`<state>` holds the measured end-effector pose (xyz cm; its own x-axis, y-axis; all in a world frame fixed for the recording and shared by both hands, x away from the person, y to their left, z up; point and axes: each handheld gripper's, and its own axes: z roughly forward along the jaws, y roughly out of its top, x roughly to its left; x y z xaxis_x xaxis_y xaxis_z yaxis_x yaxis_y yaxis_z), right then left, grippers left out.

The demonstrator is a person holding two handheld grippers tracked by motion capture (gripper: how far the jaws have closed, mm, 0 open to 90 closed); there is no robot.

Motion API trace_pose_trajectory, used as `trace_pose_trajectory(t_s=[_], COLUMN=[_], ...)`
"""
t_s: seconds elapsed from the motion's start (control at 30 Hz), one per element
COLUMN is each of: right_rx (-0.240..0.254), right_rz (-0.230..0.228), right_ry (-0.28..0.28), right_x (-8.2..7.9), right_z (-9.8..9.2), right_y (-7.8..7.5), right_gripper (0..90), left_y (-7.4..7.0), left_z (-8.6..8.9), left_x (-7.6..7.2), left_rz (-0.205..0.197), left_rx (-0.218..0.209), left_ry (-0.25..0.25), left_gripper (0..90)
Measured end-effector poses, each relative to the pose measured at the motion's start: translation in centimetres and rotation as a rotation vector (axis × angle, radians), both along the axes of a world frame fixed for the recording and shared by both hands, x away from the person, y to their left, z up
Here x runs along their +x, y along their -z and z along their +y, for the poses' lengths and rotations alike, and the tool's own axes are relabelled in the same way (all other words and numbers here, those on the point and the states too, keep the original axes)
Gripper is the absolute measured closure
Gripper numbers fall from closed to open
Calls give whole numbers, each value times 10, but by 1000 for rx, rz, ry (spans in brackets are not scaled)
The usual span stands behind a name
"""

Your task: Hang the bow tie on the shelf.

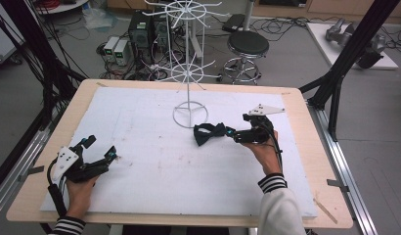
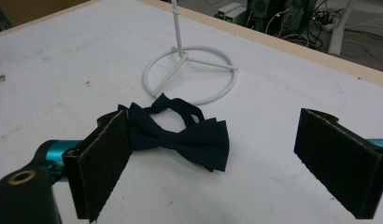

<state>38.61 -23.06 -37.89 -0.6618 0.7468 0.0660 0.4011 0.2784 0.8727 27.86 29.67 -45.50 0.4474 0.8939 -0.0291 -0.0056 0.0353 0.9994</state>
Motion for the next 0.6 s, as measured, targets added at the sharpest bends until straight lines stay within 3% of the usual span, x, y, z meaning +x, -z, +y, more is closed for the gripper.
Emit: trace_pose_trajectory(t_s=[0.23,0.4,0.43,0.6], right_rx=[9,7,0,16], right_rz=[28,60,45,57], right_ry=[-20,-72,-76,-80], right_x=[18,27,28,36], right_z=[5,11,12,17], right_y=[-1,0,0,2], right_gripper=[105,106,107,107], left_y=[0,0,0,0], left_z=[0,0,0,0], left_x=[0,0,0,0], left_rz=[0,1,1,1], left_rx=[-2,-1,-1,-2], left_ry=[0,-1,-1,-2], left_gripper=[141,141,141,140])
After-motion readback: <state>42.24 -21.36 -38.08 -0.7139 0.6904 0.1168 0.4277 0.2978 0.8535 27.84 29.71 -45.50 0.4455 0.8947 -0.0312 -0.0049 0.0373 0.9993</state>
